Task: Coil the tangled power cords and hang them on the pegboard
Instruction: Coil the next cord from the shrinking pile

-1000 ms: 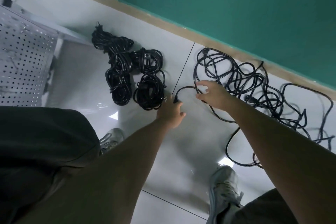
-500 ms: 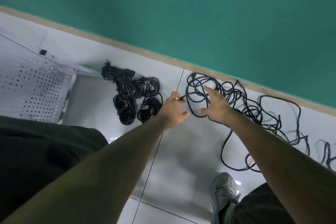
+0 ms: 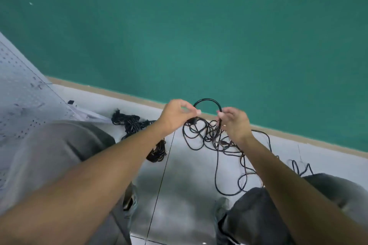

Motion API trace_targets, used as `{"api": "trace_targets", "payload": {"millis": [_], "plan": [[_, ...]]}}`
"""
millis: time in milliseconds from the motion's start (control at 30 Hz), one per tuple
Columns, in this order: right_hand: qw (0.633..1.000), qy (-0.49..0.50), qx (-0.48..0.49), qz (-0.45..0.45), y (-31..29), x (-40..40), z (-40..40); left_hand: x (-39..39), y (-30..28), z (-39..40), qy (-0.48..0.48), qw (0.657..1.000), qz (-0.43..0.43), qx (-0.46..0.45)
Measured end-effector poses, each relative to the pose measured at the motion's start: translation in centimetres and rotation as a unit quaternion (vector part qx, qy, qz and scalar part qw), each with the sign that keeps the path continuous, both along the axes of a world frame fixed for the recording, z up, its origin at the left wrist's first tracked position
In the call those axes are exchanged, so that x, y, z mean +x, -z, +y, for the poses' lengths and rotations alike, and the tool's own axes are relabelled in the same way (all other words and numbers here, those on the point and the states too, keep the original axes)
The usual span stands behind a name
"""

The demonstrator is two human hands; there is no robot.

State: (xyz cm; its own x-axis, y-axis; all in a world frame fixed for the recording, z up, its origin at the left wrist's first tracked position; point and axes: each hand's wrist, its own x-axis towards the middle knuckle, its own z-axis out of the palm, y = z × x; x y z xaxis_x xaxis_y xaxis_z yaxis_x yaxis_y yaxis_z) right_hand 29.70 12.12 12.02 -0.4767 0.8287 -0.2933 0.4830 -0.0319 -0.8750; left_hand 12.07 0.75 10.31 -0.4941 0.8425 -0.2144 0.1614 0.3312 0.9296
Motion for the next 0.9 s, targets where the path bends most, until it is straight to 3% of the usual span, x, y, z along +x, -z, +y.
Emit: {"api": "trace_targets", "payload": {"millis": [167,333,467,700,833,900], "plan": [[0.995,0.043,0.044,0.084,-6.7,1.1,-4.1,2.3,-5.3,-2.6,-0.073,0.982,-0.155,0.083],[0.99,0.063,0.021,0.121,-10.6,1.4,-6.8,4.8,-10.0,-3.8,0.076,0.905,-0.394,0.143],[0.989,0.068,0.02,0.13,-13.1,1.5,-7.3,5.4,-11.2,-4.2,0.092,0.887,-0.425,0.155],[0.989,0.033,0.086,0.112,-16.3,0.2,-6.7,5.1,-13.0,-4.5,0.206,0.867,-0.432,0.138],[0.985,0.008,-0.003,0.172,-15.4,-0.2,-7.8,3.8,-13.5,-3.9,0.188,0.85,-0.461,0.173],[0.984,-0.032,-0.078,0.156,-13.8,0.0,-9.1,3.0,-14.0,-3.5,0.132,0.864,-0.451,0.183]]}}
